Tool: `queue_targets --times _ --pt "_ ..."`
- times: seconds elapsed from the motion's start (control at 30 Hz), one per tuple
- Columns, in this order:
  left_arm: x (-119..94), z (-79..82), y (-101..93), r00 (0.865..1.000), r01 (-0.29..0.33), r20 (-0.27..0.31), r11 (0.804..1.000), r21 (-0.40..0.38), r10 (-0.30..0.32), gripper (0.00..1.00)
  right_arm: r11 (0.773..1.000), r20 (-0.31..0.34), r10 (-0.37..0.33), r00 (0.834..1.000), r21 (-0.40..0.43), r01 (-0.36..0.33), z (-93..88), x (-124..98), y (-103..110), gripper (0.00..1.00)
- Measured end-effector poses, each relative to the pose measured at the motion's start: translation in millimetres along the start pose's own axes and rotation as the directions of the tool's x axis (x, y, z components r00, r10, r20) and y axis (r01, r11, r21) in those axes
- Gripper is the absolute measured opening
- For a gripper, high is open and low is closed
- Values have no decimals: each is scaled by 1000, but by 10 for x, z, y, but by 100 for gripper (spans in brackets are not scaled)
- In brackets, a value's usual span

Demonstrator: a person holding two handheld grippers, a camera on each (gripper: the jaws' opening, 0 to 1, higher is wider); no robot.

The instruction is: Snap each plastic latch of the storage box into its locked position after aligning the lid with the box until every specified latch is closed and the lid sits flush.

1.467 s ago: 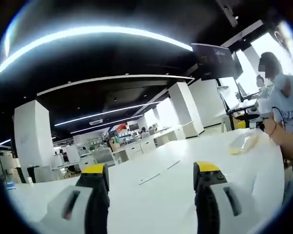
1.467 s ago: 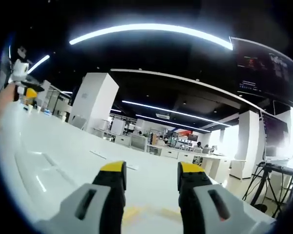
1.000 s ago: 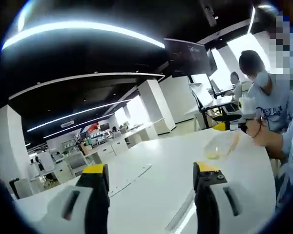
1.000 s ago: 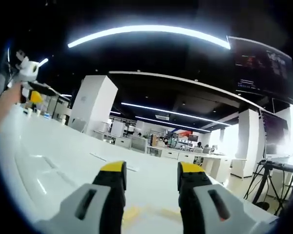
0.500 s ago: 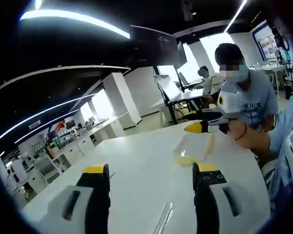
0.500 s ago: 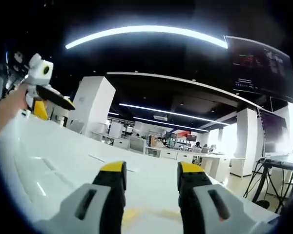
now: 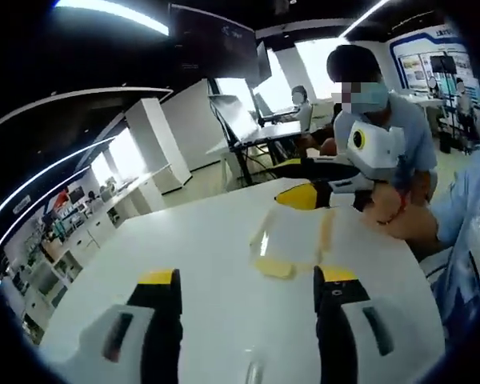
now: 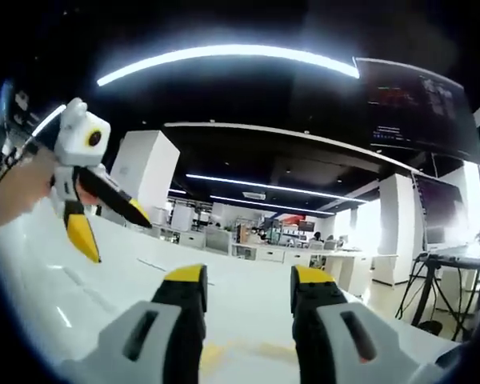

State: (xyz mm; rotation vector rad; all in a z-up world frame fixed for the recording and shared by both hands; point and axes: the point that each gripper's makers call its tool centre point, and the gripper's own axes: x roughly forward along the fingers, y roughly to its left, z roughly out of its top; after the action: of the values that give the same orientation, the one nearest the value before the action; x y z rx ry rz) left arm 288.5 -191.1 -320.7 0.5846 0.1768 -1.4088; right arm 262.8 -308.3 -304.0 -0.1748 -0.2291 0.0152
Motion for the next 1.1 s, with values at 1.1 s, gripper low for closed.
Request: queue_targets --times 1.1 --pt "1385 -686 -354 892 284 -368 959 4 -262 58 997 -51 -51 997 -57 48 -114 -11 -23 41"
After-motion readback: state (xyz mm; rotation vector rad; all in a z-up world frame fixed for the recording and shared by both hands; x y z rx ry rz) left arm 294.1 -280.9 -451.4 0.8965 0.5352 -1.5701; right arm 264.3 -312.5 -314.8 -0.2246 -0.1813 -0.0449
